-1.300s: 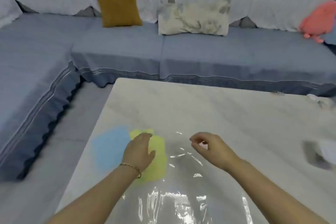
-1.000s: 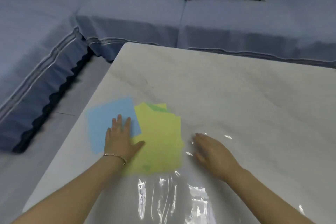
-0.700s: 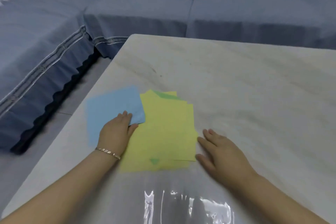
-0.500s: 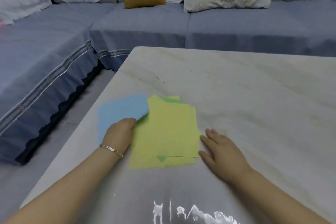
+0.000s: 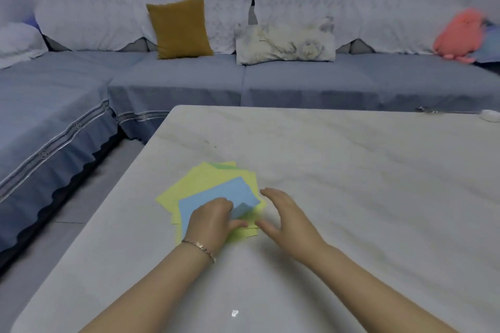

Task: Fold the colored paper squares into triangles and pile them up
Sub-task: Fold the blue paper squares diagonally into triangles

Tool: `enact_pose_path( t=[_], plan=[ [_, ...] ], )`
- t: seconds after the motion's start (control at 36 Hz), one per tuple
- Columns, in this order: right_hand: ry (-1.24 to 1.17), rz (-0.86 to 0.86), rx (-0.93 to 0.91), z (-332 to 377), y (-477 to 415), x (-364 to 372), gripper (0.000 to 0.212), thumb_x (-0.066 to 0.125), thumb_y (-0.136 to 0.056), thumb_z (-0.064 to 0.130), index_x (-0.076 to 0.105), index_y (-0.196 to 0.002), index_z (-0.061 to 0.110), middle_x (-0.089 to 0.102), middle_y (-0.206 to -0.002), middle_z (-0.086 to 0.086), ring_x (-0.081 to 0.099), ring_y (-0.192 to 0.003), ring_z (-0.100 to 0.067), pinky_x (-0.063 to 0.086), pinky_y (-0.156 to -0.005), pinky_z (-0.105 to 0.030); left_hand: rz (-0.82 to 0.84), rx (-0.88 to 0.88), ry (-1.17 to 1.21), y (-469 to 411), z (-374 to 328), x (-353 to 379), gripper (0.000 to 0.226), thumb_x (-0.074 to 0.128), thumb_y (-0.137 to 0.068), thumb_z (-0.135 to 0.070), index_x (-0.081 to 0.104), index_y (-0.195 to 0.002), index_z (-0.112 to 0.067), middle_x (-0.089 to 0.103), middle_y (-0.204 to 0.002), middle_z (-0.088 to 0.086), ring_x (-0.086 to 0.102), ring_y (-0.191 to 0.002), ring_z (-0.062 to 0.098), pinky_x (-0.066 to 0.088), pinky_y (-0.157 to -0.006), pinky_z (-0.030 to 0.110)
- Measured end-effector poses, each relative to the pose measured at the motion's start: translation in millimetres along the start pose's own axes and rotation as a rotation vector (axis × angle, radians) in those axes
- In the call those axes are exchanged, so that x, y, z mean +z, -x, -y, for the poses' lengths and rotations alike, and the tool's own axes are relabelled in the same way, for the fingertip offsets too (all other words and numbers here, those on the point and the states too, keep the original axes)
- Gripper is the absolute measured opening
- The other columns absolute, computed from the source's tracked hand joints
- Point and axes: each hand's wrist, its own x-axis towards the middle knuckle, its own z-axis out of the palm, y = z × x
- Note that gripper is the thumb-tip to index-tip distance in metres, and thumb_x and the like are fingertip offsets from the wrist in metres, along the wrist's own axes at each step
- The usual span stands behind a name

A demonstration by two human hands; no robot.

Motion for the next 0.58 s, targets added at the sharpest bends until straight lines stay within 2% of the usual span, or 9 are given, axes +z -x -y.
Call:
enact_pose_path(
  t=[0.06, 0.11, 0.17, 0.19, 0.28, 0.36, 0.47, 0.53, 0.58],
  plan=[
    [-0.082, -0.009, 0.014, 0.5, 0.9, -1.8, 0.055, 0.058, -0.090, 0.031, 0.036, -0.140, 0.021, 0.031, -0.145, 0.008, 0.026, -0.134, -0.005, 0.011, -0.100, -0.004, 0.010, 0.117, -0.020, 2.9, -4.7, 2.2, 0.056, 0.060, -0.081, -0.051, 0.020, -0.058, -0.019, 0.027, -0.060, -0.007, 0.037, -0.069, 0.016, 0.020, -0.048, 0.024],
    [-0.134, 0.017, 0.037, -0.1, -0.4, -0.1, 0.049, 0.059, -0.089, 0.031, 0.044, -0.135, 0.023, 0.032, -0.145, 0.009, 0.025, -0.134, -0.003, 0.013, -0.102, -0.006, -0.089, 0.271, -0.012, 3.8, -5.8, 4.0, 0.057, 0.065, -0.073, -0.051, 0.019, -0.056, -0.022, 0.020, -0.055, -0.009, 0.036, -0.059, 0.012, 0.013, -0.043, 0.015],
    [-0.128, 0.023, 0.035, -5.4, -2.1, 3.4, 0.039, 0.062, -0.088, 0.030, 0.056, -0.126, 0.023, 0.036, -0.143, 0.010, 0.029, -0.133, -0.003, 0.016, -0.102, -0.008, -0.172, 0.357, -0.018, 3.7, -4.5, 4.3, 0.049, 0.058, -0.061, -0.057, 0.022, -0.056, -0.025, 0.009, -0.052, -0.012, 0.032, -0.049, 0.006, 0.006, -0.040, 0.010],
    [-0.112, 0.023, 0.029, -8.4, -3.9, 4.8, 0.032, 0.062, -0.088, 0.028, 0.062, -0.119, 0.020, 0.040, -0.141, 0.009, 0.032, -0.131, -0.004, 0.018, -0.101, -0.008, -0.194, 0.393, -0.008, 1.7, -1.4, 7.3, 0.045, 0.052, -0.059, -0.060, 0.023, -0.056, -0.025, 0.008, -0.051, -0.012, 0.032, -0.052, 0.008, 0.005, -0.039, 0.010],
    [-0.043, -0.049, -0.054, -10.9, -8.0, 5.8, 0.015, 0.063, -0.087, 0.021, 0.074, -0.094, 0.014, 0.058, -0.124, 0.004, 0.047, -0.119, -0.008, 0.029, -0.096, -0.011, -0.280, 0.480, -0.048, 0.3, 4.0, 6.1, 0.038, 0.062, -0.058, -0.048, 0.036, -0.050, -0.021, 0.032, -0.047, -0.012, 0.032, -0.062, 0.010, 0.016, -0.040, 0.019],
    [0.044, -0.243, -0.285, -19.3, -6.4, -1.7, 0.022, 0.057, -0.081, 0.025, 0.075, -0.077, 0.013, 0.072, -0.092, 0.003, 0.056, -0.099, -0.009, 0.042, -0.084, -0.022, -0.358, 0.497, 0.044, 1.1, 20.0, 5.5, 0.003, 0.061, -0.062, -0.016, 0.061, -0.061, -0.019, 0.061, -0.062, -0.010, 0.043, -0.070, 0.007, 0.034, -0.058, 0.022],
    [0.165, -0.367, -0.499, -38.9, 19.5, -23.8, 0.031, 0.047, -0.095, 0.027, 0.071, -0.080, 0.014, 0.070, -0.087, 0.004, 0.058, -0.099, -0.013, 0.036, -0.096, -0.026, -0.344, 0.443, 0.205, 10.9, 24.9, 5.4, 0.026, 0.046, -0.073, -0.021, 0.071, -0.078, -0.018, 0.070, -0.087, -0.008, 0.053, -0.086, 0.006, 0.040, -0.073, 0.024],
    [0.189, -0.413, -0.530, -50.2, 41.8, -32.9, 0.029, 0.044, -0.098, 0.026, 0.068, -0.087, 0.016, 0.070, -0.090, 0.003, 0.060, -0.100, -0.015, 0.039, -0.096, -0.029, -0.293, 0.295, 0.344, 18.7, 9.8, 8.9, 0.027, 0.046, -0.077, -0.020, 0.071, -0.089, -0.020, 0.067, -0.101, -0.009, 0.052, -0.095, 0.003, 0.039, -0.082, 0.018],
    [0.188, -0.381, -0.519, -63.6, 64.2, -38.1, 0.022, 0.041, -0.099, 0.025, 0.062, -0.095, 0.019, 0.070, -0.095, 0.004, 0.060, -0.102, -0.013, 0.041, -0.097, -0.029, -0.169, 0.051, 0.641, 22.4, -9.9, 12.9, 0.032, 0.044, -0.082, -0.010, 0.062, -0.099, -0.030, 0.060, -0.113, -0.011, 0.053, -0.101, 0.001, 0.038, -0.087, 0.011]
  ],
)
